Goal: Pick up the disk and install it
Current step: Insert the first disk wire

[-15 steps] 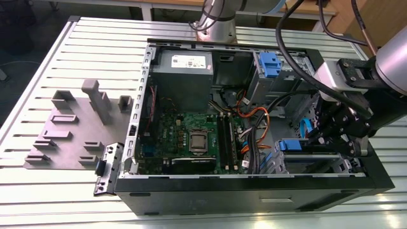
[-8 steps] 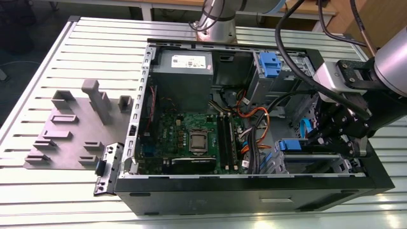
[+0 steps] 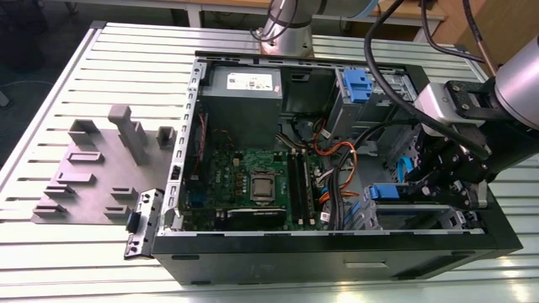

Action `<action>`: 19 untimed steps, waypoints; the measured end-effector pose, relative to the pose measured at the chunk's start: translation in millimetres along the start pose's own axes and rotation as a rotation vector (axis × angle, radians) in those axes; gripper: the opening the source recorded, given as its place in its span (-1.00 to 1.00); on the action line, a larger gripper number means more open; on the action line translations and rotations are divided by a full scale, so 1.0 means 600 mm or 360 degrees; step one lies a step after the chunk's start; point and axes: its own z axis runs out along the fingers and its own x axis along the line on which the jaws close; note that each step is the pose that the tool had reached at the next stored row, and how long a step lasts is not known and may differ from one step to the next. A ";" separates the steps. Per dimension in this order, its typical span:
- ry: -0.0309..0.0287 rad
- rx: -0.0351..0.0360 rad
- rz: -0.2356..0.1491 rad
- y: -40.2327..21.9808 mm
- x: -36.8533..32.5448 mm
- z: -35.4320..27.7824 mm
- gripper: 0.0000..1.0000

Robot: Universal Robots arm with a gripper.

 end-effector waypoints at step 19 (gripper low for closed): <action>-0.00087 0.0000 0.0000 0.001 -0.003 -0.034 -0.41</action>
